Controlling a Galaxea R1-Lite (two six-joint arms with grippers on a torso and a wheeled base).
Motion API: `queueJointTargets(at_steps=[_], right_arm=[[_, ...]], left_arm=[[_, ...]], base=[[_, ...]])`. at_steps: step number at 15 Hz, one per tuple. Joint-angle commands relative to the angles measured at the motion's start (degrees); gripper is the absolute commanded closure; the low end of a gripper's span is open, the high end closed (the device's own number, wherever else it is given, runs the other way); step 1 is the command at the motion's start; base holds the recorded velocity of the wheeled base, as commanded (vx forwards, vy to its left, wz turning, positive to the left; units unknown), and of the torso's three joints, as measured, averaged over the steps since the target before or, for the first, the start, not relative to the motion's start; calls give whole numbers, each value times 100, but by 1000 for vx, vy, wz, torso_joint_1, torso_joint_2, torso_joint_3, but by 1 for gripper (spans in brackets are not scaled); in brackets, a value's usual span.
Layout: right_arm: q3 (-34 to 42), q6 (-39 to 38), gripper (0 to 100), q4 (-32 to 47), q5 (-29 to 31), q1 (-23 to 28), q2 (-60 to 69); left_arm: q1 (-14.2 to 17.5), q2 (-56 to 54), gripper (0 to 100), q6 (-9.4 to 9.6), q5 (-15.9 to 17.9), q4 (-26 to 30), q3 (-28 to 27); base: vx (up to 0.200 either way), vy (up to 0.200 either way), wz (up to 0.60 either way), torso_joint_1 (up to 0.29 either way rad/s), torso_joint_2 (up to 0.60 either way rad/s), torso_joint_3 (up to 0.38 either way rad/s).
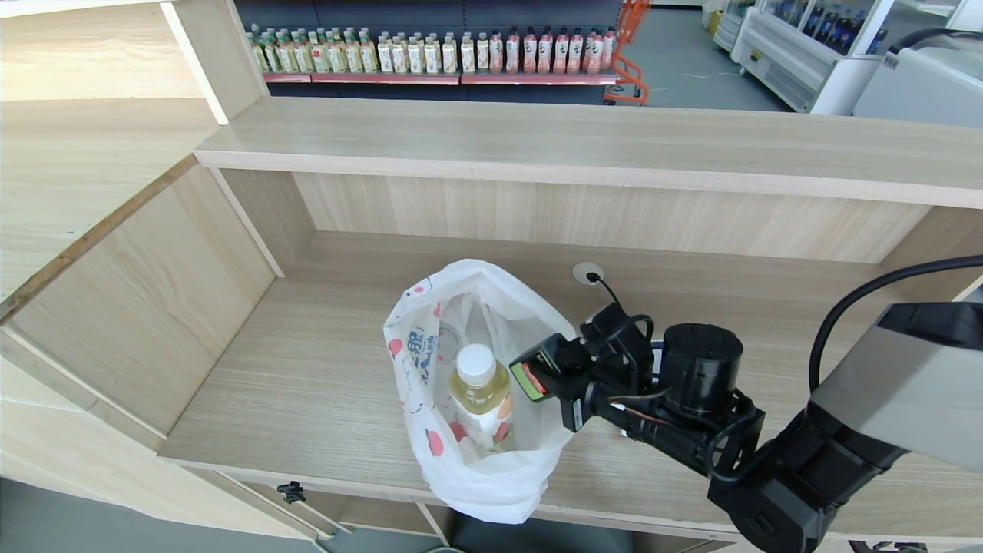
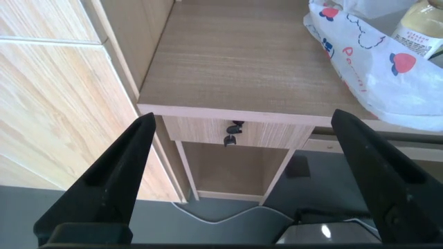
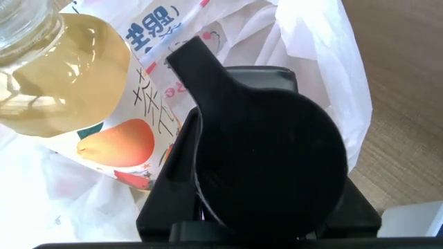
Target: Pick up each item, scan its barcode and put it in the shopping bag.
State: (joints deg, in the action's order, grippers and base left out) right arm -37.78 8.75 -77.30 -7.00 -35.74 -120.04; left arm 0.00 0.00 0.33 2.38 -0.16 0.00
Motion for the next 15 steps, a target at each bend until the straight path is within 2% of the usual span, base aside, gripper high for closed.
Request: queueJointTargets(at_steps=[1, 11, 12, 15], right_arm=[[60, -23, 100, -48, -3, -29, -125], [166, -40, 100, -119, 14, -64, -178], [166, -49, 0, -119, 14, -64, -178], [174, -49, 0, -119, 14, -73, -169]], left_arm=[[0, 9, 0, 2, 0, -2, 0], [0, 9, 0, 2, 0, -2, 0], [0, 9, 0, 2, 0, -2, 0], [0, 9, 0, 2, 0, -2, 0]], base=[[0, 0, 0, 0, 0, 0], [0, 0, 0, 0, 0, 0], [0, 0, 0, 0, 0, 0], [0, 0, 0, 0, 0, 0]])
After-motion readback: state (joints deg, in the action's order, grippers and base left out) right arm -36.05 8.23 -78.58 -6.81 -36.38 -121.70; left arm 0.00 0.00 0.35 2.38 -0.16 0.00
